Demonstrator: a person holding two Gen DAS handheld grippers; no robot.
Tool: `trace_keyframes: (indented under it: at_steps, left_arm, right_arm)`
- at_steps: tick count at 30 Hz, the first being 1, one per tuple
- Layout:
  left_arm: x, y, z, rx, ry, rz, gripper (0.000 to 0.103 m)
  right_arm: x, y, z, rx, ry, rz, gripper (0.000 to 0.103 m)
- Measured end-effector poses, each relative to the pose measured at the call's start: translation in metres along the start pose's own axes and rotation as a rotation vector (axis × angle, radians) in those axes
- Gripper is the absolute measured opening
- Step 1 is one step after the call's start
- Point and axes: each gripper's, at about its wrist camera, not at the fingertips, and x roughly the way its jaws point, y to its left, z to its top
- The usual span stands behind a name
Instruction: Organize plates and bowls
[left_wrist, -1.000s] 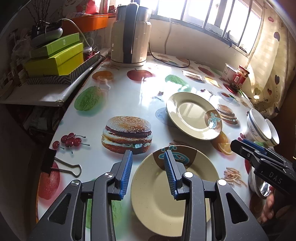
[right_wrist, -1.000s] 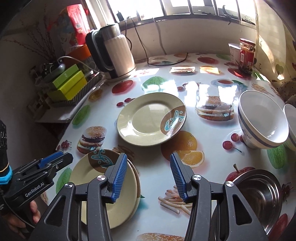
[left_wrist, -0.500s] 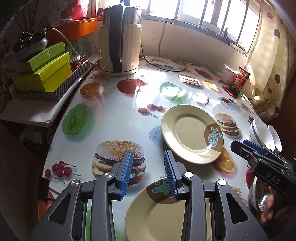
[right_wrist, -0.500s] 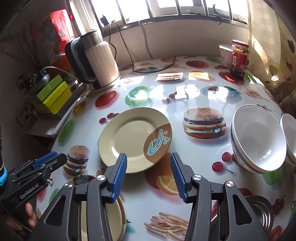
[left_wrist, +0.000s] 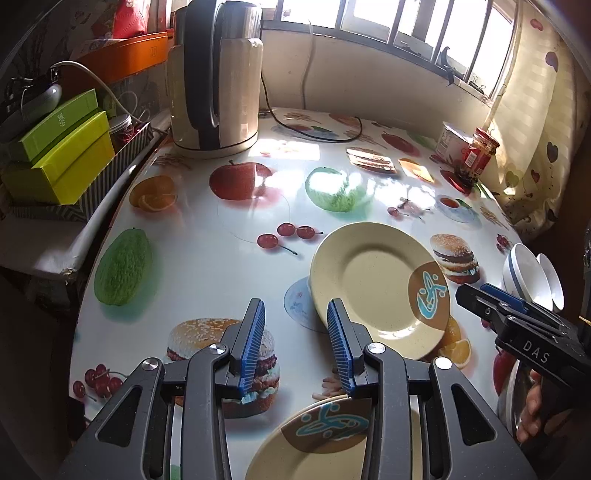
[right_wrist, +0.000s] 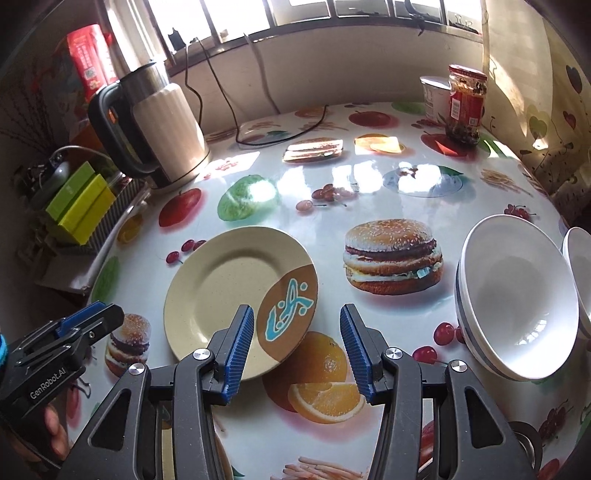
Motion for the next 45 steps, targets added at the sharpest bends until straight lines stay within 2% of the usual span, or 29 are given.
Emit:
trace_keyframes:
  at_steps: [2,5,7,10,13,25,28,30,34,36,40,45]
  left_arm:
    - [0.007,-0.001,0.004,0.008,0.007,-0.005,0.037]
    - [0.021,0.003,0.007,-0.030,0.053,-0.042,0.037]
    - [0.028,0.003,0.009,-0.041,0.066,-0.033,0.037]
    - [0.034,0.004,0.010,-0.063,0.086,-0.080,0.037]
    - [0.038,-0.002,0.011,-0.021,0.082,-0.030,0.037]
    - [0.051,-0.002,0.013,-0.048,0.121,-0.059,0.037]
    - [0.053,-0.002,0.013,-0.051,0.128,-0.064,0.036]
    - [0.055,-0.003,0.013,-0.055,0.136,-0.069,0.028]
    - [0.058,-0.005,0.013,-0.060,0.145,-0.078,0.026]
    - [0.059,-0.007,0.013,-0.057,0.149,-0.077,0.020]
    - [0.060,-0.007,0.012,-0.055,0.149,-0.077,0.019]
    - [0.062,-0.008,0.012,-0.047,0.147,-0.075,0.017]
  right_arm:
    - [0.004,-0.004,0.001,0.015,0.006,-0.009,0.049]
    - [0.011,-0.006,0.002,0.023,0.018,-0.011,0.049]
    - [0.015,-0.006,0.003,0.032,0.025,-0.019,0.049]
    - [0.023,-0.006,0.006,0.036,0.037,-0.016,0.049]
    - [0.029,-0.006,0.008,0.046,0.046,-0.016,0.049]
    - [0.043,-0.012,0.007,0.077,0.071,0.010,0.048]
    - [0.045,-0.012,0.007,0.080,0.076,0.016,0.045]
    - [0.045,-0.011,0.006,0.078,0.080,0.019,0.041]
    - [0.046,-0.011,0.006,0.079,0.085,0.026,0.037]
    - [0.047,-0.011,0.006,0.076,0.088,0.028,0.035]
    - [0.048,-0.010,0.006,0.077,0.092,0.035,0.027]
    - [0.048,-0.010,0.006,0.076,0.092,0.045,0.024]
